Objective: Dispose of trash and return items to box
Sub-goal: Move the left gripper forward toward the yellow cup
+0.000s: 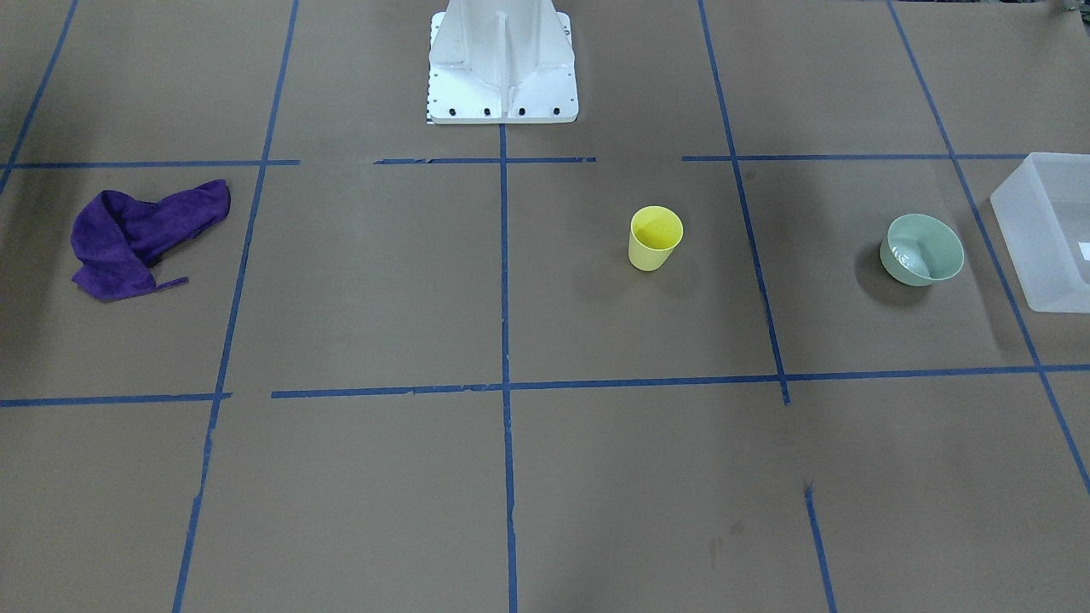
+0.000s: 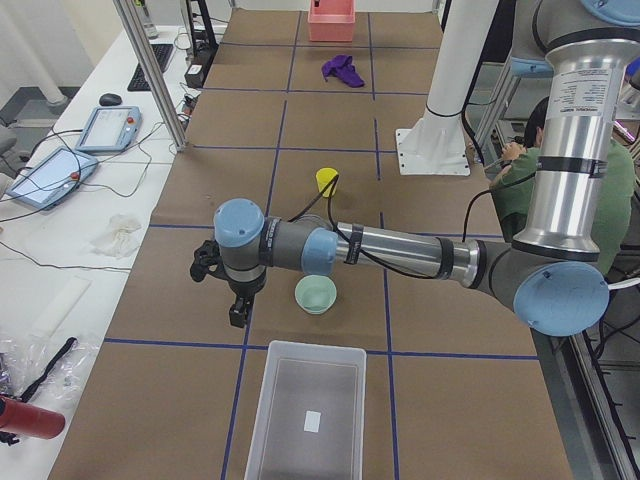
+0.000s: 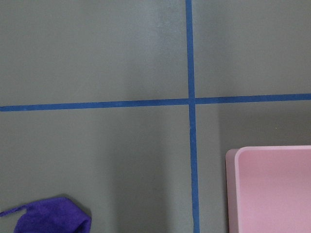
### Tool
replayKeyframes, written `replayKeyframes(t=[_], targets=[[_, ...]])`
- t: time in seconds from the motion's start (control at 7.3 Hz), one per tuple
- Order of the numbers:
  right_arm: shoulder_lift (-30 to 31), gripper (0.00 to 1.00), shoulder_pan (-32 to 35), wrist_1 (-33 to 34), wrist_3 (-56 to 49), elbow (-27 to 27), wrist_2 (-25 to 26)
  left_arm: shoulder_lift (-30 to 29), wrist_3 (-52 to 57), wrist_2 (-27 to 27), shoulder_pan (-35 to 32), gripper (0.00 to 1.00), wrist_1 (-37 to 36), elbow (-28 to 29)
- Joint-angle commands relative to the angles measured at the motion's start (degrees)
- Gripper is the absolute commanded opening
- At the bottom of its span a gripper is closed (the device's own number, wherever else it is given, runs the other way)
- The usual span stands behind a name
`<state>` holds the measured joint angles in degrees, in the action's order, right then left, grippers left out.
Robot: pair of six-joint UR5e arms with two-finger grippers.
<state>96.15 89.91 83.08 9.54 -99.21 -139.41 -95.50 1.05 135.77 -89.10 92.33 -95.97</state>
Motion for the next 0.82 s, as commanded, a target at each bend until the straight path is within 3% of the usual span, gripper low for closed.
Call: replayKeyframes(t=[0.0,0.27,0.68], targets=[[-0.3,1.0,0.0,0.1,0.0,-0.5,-0.2,-1.7,-15.0,-0.2,5.4,1.0,0.5,-11.1],[-0.8,1.0,-0.3,0.0,-0.1,-0.5,0.5,-1.9,-33.6,-0.5,15.2,1.0,4.4,-17.5],[-1.1,1.0,-0.3,-0.4,0.0,-0.4,0.2,-2.7,-54.2,-11.0,29.8,1.0,11.6,-21.2]])
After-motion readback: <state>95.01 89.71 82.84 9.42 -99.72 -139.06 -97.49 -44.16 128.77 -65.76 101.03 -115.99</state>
